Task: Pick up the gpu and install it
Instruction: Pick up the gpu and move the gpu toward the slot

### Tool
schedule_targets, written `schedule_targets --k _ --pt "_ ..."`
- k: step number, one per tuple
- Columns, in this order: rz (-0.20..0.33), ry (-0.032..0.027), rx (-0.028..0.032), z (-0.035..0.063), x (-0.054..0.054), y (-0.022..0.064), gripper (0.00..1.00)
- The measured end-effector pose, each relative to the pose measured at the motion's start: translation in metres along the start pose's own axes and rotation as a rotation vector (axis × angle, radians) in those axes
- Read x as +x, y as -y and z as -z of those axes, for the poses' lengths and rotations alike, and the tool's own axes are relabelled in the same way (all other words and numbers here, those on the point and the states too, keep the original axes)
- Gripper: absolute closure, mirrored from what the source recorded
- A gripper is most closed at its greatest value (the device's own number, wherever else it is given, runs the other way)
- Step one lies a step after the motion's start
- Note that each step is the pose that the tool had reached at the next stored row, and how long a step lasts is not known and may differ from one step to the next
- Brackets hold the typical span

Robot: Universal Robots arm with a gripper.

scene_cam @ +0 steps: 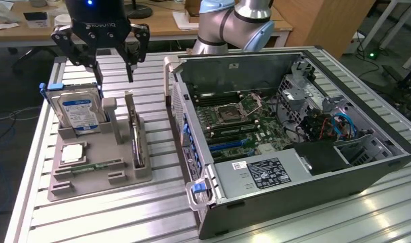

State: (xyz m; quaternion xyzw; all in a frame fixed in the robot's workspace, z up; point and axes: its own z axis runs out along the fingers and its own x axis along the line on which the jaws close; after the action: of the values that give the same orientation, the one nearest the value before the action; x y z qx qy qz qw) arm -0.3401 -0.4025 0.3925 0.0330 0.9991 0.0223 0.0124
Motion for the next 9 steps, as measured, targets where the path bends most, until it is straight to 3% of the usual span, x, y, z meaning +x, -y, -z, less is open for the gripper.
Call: schedule_targets --k 9 --pt "0.074 -0.0033 -0.0018 -0.009 -0.0001 0.001 0.41"
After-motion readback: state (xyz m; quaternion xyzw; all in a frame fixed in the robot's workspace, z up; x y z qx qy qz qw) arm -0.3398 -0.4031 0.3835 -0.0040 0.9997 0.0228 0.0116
